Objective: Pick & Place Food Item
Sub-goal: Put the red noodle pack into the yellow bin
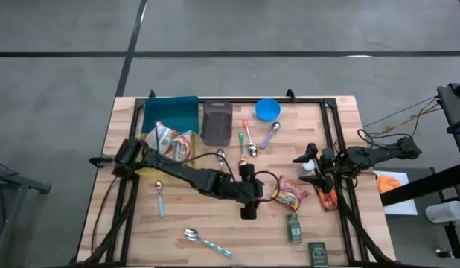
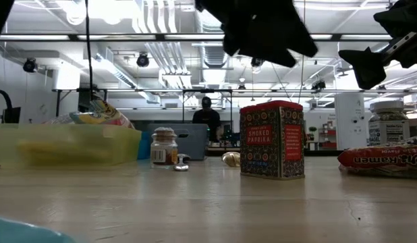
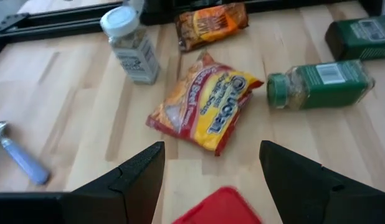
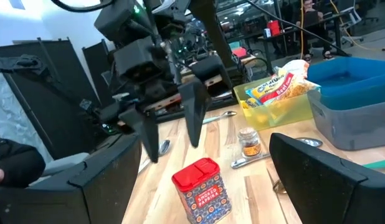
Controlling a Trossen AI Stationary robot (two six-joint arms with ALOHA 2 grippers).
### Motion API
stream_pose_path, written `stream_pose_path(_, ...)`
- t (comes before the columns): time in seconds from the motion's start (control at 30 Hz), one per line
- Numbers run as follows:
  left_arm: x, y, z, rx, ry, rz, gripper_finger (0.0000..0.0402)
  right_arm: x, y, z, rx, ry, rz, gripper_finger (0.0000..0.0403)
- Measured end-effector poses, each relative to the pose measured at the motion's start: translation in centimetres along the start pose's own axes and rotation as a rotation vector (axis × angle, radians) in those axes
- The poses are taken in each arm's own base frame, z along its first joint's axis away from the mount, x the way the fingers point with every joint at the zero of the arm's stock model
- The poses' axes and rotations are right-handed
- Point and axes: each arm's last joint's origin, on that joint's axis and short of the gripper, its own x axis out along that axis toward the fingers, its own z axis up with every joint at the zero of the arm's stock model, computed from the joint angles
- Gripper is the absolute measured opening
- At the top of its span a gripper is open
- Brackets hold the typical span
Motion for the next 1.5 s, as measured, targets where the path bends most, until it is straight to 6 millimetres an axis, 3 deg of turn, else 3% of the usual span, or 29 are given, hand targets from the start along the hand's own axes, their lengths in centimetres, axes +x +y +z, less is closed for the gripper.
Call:
stream_pose_path(0.23,2.6,-0.2,0.4,0.009,0.049,0.007,0.0263,0.0,0.0,0.0,0.000,-0.001,0.001,0.0351)
stream_pose_path(0.47,5.8,0.2,-0.6,-0.003,0.097,0.003,0.0263,0.0,0.0,0.0,0.000,0.000,0.000,0.0351)
stream_pose_path(0.73,8.0,0.2,-1.5,-0.021,0.133,0.009,0.0263,0.0,0.0,0.0,0.000,0.000,0.000,0.0351)
stream_pose_path(0.9,7.5,0.3,-1.0,-0.023,0.120,0.017,0.0263,0.0,0.0,0.0,0.000,0.000,-0.001,0.0351)
stream_pose_path(1.13,4.6,-0.3,0.8,0.038,0.095,0.009,0.0263,0.0,0.0,0.0,0.000,0.000,0.000,0.0351)
stream_pose_path(1.27,4.2,-1.5,0.7,0.123,0.097,0.009,0.0263,0.0,0.0,0.0,0.000,0.001,0.000,0.0351)
stream_pose_path(1.5,4.3,-2.6,0.8,0.092,0.028,-0.004,0.0254,0.0,0.0,0.0,0.000,0.000,-0.001,0.0351)
